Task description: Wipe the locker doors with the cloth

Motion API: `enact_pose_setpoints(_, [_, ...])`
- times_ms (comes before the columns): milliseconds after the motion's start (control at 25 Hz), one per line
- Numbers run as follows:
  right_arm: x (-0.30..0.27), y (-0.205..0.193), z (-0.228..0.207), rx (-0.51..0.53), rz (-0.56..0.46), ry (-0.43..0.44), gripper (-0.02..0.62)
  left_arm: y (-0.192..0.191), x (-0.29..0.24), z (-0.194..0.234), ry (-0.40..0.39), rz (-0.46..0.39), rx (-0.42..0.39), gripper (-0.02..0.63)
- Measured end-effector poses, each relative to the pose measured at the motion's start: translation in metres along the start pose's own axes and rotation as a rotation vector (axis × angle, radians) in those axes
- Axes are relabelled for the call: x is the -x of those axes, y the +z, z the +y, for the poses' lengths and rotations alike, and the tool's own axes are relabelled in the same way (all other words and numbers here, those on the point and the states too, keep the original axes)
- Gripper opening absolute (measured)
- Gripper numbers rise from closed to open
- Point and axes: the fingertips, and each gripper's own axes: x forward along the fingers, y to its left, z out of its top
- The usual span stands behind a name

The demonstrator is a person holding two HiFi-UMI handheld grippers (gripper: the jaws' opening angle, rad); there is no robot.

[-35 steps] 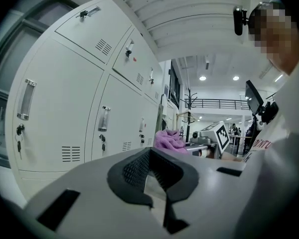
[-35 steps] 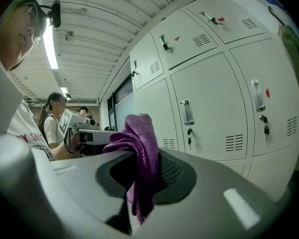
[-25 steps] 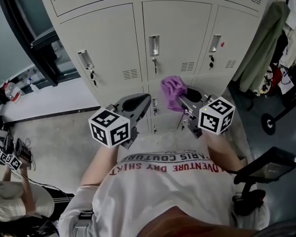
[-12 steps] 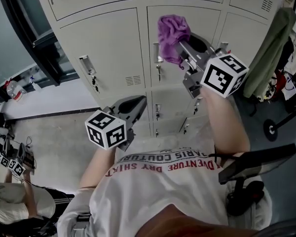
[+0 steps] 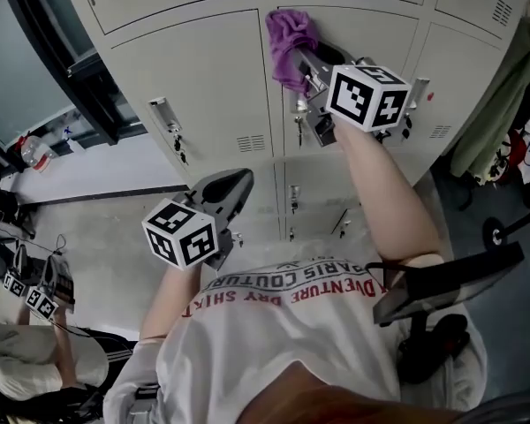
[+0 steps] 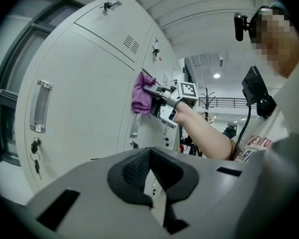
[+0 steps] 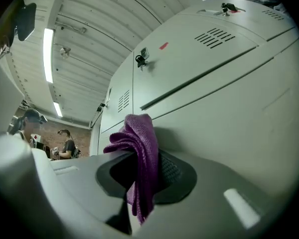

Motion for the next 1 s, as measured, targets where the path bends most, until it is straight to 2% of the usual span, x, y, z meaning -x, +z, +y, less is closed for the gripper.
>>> enact_pose_setpoints(320, [-0.006,-0.001,-0.006,0.041,-0.007,-0.036,0.046,0.0,0.003,0.014,0.015,-0.012,0.008,-0.002])
enact_pose_setpoints(680, [0.0,0.002,-0.013,0.034,0.006,-0.046,0.046,-0.003,0.0,0.012,0.003,-0.016,0.016,0.0])
enact_pose_setpoints(1000, [0.03,0.016,-0.05,0.044,-0.018,-0.144,0.046,-0.012,-0.002,0.008,-0.01,-0.014,0.032,-0.001])
